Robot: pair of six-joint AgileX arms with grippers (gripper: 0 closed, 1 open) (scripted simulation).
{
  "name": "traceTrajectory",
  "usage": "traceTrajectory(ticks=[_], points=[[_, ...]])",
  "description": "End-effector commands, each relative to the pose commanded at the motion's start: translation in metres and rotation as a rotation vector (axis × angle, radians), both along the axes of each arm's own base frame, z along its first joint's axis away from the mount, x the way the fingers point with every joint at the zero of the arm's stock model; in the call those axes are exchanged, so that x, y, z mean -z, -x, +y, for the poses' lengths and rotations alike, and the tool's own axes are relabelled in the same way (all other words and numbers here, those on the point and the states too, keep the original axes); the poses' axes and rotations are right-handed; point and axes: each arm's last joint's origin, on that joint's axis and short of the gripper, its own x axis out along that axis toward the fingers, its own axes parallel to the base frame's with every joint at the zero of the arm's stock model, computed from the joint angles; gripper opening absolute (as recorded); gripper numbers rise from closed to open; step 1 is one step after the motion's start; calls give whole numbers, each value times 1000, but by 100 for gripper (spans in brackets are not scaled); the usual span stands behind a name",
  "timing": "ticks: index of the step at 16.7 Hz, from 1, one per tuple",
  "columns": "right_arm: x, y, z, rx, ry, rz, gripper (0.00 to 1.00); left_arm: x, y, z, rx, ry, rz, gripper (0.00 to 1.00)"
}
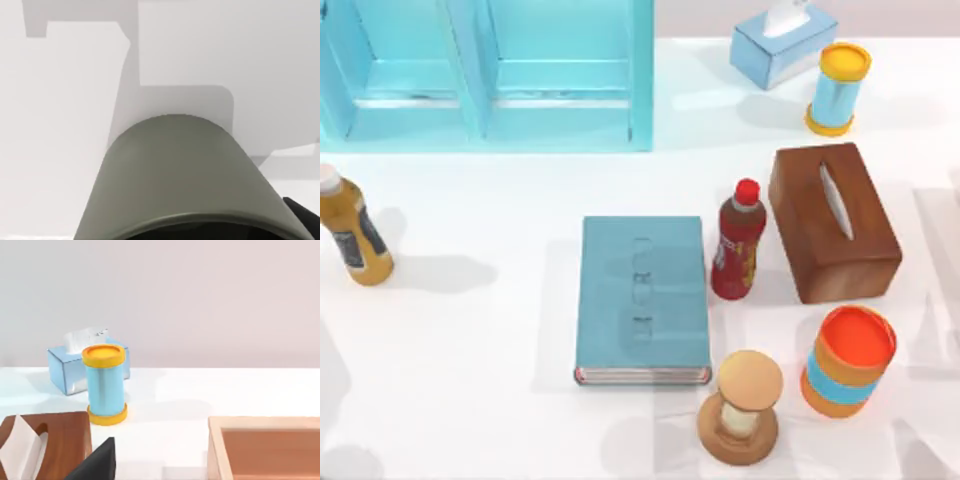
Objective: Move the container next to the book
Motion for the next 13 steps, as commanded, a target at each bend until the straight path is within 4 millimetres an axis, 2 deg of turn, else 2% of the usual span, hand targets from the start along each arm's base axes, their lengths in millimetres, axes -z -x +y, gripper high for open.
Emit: traceTrajectory(ticks=[5,13], points=[[0,0,0,0,0,0,100,-1,0,0,2,-1,-2,0],[0,0,0,0,0,0,100,-48,0,0,2,1,1,0]])
